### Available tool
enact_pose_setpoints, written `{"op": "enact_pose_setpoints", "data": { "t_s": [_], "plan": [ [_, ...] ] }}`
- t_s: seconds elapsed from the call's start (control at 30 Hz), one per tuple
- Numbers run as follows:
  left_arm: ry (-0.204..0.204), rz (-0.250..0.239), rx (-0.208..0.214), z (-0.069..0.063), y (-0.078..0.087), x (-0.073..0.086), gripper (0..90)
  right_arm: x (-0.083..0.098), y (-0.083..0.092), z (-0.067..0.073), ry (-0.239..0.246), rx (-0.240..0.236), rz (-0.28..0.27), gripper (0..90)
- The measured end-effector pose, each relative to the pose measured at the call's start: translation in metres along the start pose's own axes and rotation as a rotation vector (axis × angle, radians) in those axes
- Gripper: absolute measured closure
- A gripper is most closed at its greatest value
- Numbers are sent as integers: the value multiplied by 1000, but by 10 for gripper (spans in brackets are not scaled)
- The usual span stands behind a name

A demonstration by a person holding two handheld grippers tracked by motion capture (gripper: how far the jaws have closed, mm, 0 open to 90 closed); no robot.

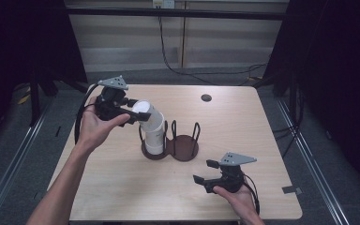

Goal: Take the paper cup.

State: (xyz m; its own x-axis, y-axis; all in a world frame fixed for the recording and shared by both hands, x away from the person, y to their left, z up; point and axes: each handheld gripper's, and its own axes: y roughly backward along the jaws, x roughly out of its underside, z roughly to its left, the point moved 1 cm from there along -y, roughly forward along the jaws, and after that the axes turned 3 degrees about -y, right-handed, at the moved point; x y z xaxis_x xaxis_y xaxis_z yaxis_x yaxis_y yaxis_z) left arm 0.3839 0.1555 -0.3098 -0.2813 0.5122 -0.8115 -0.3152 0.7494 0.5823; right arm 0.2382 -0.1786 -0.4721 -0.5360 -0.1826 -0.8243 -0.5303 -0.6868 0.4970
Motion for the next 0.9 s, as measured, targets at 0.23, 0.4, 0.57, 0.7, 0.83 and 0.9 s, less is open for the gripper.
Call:
{"op": "enact_pose_setpoints", "data": {
  "t_s": [0.23,0.4,0.57,0.7,0.83,0.9],
  "plan": [
    [-4,-4,22,-5,3,3,375,0,-1,1,4,-2,0,187],
    [-16,-5,34,-12,6,6,375,0,-1,1,2,-2,-2,186],
    [-33,-7,38,-19,5,9,375,0,-3,3,14,-10,2,174],
    [-32,-1,59,-23,3,12,375,-1,-2,4,20,-14,-2,163],
    [-38,-6,70,-28,1,17,375,-1,-2,4,22,-16,-6,157],
    [-51,-4,75,-32,1,19,375,-2,-2,5,24,-17,-6,155]
  ]
}}
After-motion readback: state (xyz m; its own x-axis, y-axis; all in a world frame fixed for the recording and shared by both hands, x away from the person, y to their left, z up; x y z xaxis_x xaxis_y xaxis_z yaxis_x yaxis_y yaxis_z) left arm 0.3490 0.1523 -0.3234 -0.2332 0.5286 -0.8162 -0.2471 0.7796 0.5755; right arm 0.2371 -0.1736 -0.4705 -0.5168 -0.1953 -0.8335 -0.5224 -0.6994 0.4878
